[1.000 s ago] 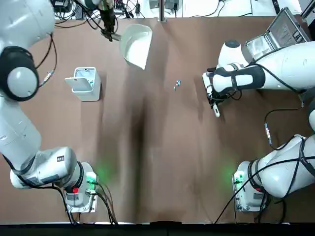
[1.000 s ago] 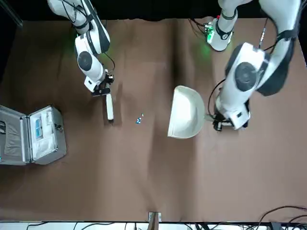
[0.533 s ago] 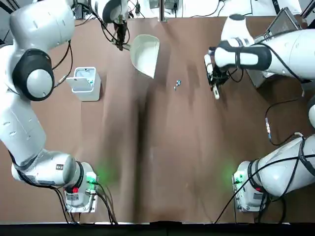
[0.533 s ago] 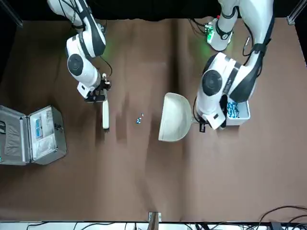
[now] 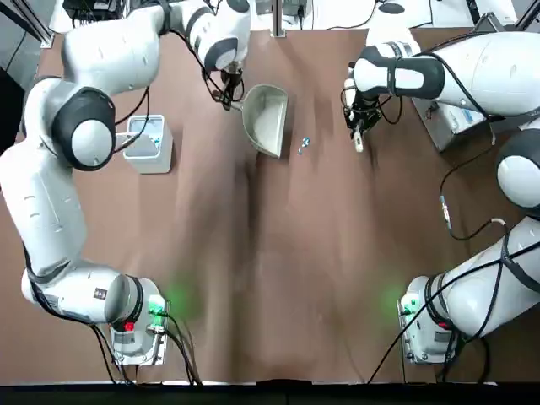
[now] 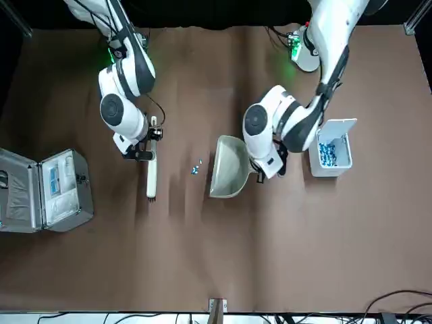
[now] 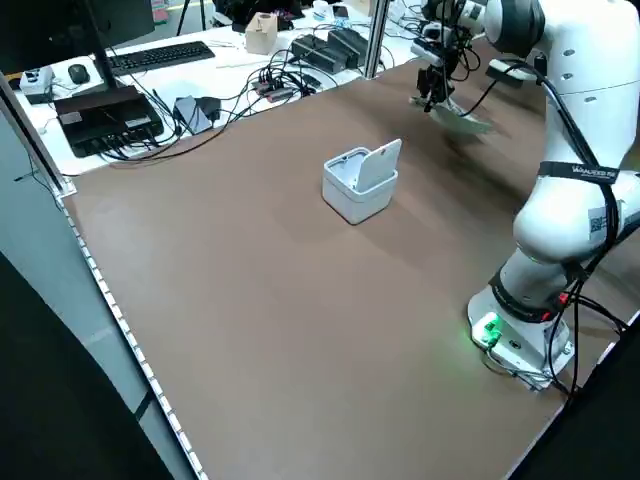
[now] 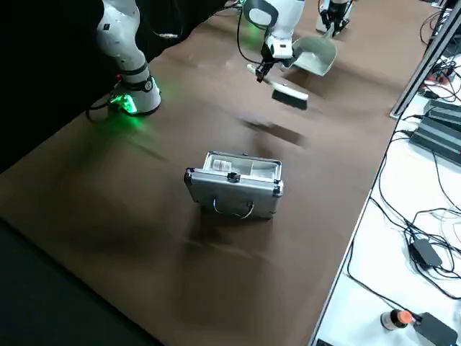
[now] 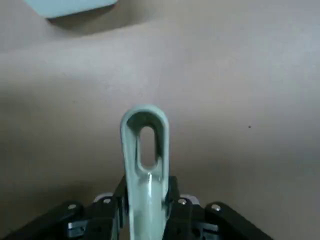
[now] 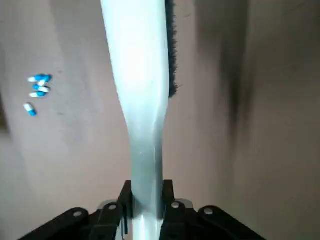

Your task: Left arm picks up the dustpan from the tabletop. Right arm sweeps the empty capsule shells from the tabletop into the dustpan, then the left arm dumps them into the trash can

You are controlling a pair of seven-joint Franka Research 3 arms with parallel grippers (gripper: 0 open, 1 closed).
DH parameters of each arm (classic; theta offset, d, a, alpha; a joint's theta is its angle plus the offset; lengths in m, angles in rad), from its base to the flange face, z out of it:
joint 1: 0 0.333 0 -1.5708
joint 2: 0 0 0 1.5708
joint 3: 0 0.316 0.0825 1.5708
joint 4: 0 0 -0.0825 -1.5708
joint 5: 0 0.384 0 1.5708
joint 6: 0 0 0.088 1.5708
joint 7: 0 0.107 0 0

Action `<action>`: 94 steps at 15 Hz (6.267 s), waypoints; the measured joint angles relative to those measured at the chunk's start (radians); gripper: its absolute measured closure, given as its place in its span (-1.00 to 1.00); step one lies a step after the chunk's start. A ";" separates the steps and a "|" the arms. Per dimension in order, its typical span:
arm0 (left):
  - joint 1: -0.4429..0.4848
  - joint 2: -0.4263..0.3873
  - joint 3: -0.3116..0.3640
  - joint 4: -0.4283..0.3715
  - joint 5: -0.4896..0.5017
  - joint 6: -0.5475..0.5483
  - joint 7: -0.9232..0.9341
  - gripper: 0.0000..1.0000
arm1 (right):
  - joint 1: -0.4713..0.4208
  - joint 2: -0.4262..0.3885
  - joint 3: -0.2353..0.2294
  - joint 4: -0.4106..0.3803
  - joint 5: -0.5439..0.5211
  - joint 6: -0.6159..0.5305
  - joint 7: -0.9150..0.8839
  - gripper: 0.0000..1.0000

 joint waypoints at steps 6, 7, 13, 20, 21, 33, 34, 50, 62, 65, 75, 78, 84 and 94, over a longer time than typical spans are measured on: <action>-0.066 0.073 0.002 0.006 0.071 0.008 -0.130 0.34 | 0.017 0.065 0.004 0.072 0.122 -0.008 0.093 0.46; -0.073 0.077 0.002 0.007 0.071 0.008 -0.137 0.34 | 0.032 0.084 0.005 0.087 0.123 -0.008 0.110 0.46; -0.097 0.097 0.003 0.008 0.072 0.008 -0.173 0.34 | 0.121 0.143 0.010 0.111 0.124 -0.004 0.140 0.46; -0.133 0.124 0.024 0.027 0.074 0.008 -0.190 0.34 | 0.127 0.181 0.010 0.111 0.161 0.028 0.140 0.46; -0.137 0.128 0.029 0.032 0.074 0.008 -0.190 0.34 | 0.129 0.193 0.010 0.111 0.165 0.044 0.136 0.46; -0.194 0.136 0.086 0.046 0.074 0.007 -0.207 0.34 | 0.148 0.196 0.038 0.029 0.272 0.183 -0.027 0.46; -0.194 0.136 0.087 0.046 0.074 0.007 -0.207 0.34 | 0.161 0.196 0.040 0.028 0.288 0.189 -0.027 0.46; -0.194 0.137 0.089 0.050 0.074 0.007 -0.208 0.34 | 0.269 0.246 0.042 0.062 0.527 0.220 -0.025 0.46; -0.194 0.137 0.090 0.051 0.074 0.007 -0.210 0.34 | 0.332 0.351 0.042 0.202 0.665 0.219 0.009 0.46; -0.194 0.137 0.090 0.051 0.074 0.007 -0.210 0.34 | 0.351 0.370 0.043 0.232 0.681 0.219 0.009 0.46; -0.191 0.137 0.095 0.056 0.074 0.007 -0.219 0.34 | 0.290 0.377 0.027 0.333 0.687 0.010 0.010 0.46; -0.190 0.137 0.097 0.057 0.074 0.007 -0.221 0.34 | 0.284 0.377 0.027 0.342 0.687 0.006 0.010 0.46; -0.167 0.137 0.098 0.057 0.074 0.044 -0.224 0.34 | 0.279 0.373 0.027 0.367 0.695 -0.006 0.010 0.46; -0.114 0.139 0.092 0.061 -0.014 0.141 -0.147 0.34 | 0.271 0.373 0.026 0.458 0.695 -0.087 0.010 0.46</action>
